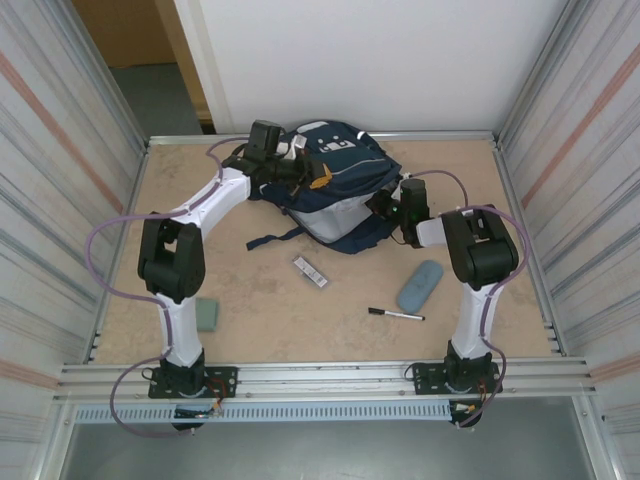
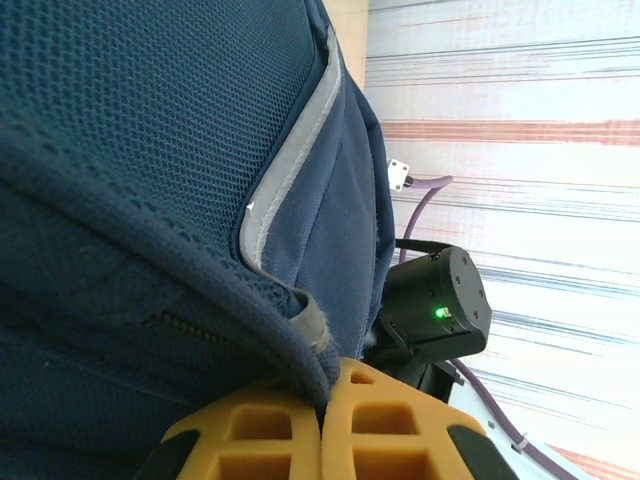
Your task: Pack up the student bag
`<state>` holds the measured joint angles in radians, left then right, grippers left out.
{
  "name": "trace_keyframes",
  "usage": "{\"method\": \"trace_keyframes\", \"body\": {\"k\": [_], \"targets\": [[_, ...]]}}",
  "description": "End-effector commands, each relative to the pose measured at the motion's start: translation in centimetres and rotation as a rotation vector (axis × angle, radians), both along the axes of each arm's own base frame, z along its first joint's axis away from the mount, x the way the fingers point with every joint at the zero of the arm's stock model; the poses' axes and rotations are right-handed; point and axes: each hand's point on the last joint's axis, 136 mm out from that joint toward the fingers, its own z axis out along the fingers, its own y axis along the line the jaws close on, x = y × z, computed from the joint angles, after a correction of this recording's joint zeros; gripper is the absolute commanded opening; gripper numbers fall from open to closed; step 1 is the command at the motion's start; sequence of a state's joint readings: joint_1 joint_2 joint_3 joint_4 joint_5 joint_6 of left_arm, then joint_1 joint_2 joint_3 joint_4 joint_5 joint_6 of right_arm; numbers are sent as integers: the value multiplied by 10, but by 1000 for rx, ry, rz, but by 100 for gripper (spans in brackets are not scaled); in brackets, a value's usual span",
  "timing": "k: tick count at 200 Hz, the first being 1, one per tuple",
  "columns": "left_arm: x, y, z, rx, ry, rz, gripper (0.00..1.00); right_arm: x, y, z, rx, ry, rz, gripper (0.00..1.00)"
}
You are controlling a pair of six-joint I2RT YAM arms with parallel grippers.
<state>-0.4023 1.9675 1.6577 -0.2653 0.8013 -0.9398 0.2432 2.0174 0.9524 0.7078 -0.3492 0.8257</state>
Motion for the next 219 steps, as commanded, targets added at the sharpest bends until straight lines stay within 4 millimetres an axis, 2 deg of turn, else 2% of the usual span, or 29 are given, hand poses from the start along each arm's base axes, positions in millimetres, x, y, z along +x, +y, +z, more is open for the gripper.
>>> {"method": "trace_keyframes", "body": {"k": [1,31,56,109,142,162,183,196,219], "targets": [[-14,-14,23,-66,-50,-116,0,4,22,16,39,-111,121,28],[-13,-9,17,-59,-83,-181,0,14,29,36,84,-180,168,25],[-13,-3,5,-45,-66,-189,0,28,40,40,53,-184,200,26],[-13,-1,-9,-26,-62,-219,0,48,31,2,59,-89,134,28],[-11,3,-11,3,-68,-250,0,47,25,-16,-33,26,49,25],[-10,5,-11,21,-90,-253,0,44,32,-13,5,54,29,25],[-6,7,-5,8,-91,-245,0,37,21,-24,17,204,-116,22],[-6,7,-7,10,-91,-245,0,35,24,-20,71,230,-155,22],[-2,10,-9,11,-90,-228,0,28,32,-13,140,261,-187,33]]}}
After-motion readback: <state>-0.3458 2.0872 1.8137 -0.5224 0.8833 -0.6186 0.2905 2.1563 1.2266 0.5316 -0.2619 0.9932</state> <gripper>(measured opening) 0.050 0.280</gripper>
